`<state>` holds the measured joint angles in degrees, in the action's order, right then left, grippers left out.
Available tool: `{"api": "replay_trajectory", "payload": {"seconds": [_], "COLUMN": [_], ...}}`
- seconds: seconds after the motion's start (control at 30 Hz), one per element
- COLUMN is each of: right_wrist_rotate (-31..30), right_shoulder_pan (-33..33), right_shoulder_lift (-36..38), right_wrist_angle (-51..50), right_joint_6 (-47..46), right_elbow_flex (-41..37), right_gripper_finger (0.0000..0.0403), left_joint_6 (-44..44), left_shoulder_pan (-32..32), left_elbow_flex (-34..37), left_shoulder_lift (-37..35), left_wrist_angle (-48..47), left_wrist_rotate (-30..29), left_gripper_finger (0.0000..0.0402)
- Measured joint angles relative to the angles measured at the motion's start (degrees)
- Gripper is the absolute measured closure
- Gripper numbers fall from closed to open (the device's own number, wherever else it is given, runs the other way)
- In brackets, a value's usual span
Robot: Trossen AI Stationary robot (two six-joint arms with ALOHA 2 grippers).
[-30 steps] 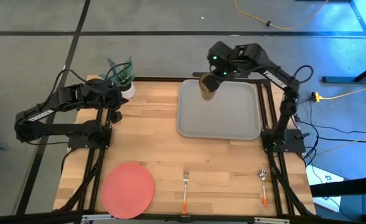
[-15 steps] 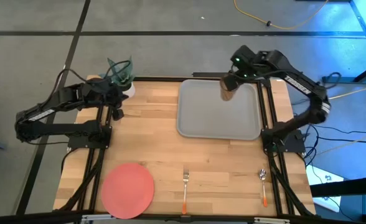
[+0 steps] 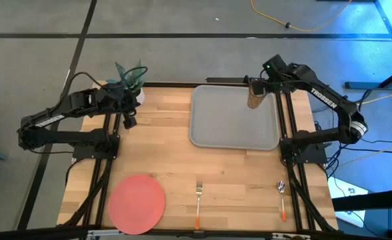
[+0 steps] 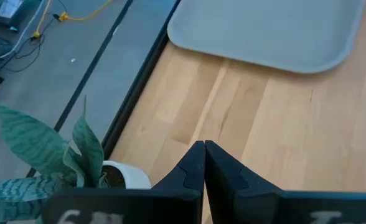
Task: Pick and place plate/cup/fork/spoon on tray
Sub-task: Put the brown cup on the top right of the gray serving tray
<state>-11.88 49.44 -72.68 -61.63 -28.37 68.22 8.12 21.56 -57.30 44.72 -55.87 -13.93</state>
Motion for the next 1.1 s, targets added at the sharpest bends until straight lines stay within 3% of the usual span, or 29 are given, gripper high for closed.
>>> {"api": "replay_trajectory", "payload": {"seconds": [0.23,0.57,0.83,1.1], "right_wrist_rotate": [4.5,3.4,3.1,4.1], "right_shoulder_pan": [4.8,6.4,6.4,6.4], "right_shoulder_lift": [0.0,0.2,0.2,-0.1], "right_wrist_angle": [7.4,12.5,12.7,11.7], "right_joint_6": [-1.8,-4.4,-4.4,-4.8], "right_elbow_flex": [-6.3,-11.4,-11.4,-11.7], "right_gripper_finger": [0.0393,0.0393,0.0391,0.0316], "left_joint_6": [0.1,4.6,6.0,6.0], "left_shoulder_pan": [0.0,0.0,0.0,0.0], "left_elbow_flex": [0.0,0.0,0.0,0.0], "left_shoulder_lift": [2.1,3.1,3.2,3.2], "left_wrist_angle": [0.0,8.0,10.2,10.1], "left_wrist_rotate": [0.1,5.8,5.9,5.9], "left_gripper_finger": [0.0401,0.0401,0.0401,0.0401]}}
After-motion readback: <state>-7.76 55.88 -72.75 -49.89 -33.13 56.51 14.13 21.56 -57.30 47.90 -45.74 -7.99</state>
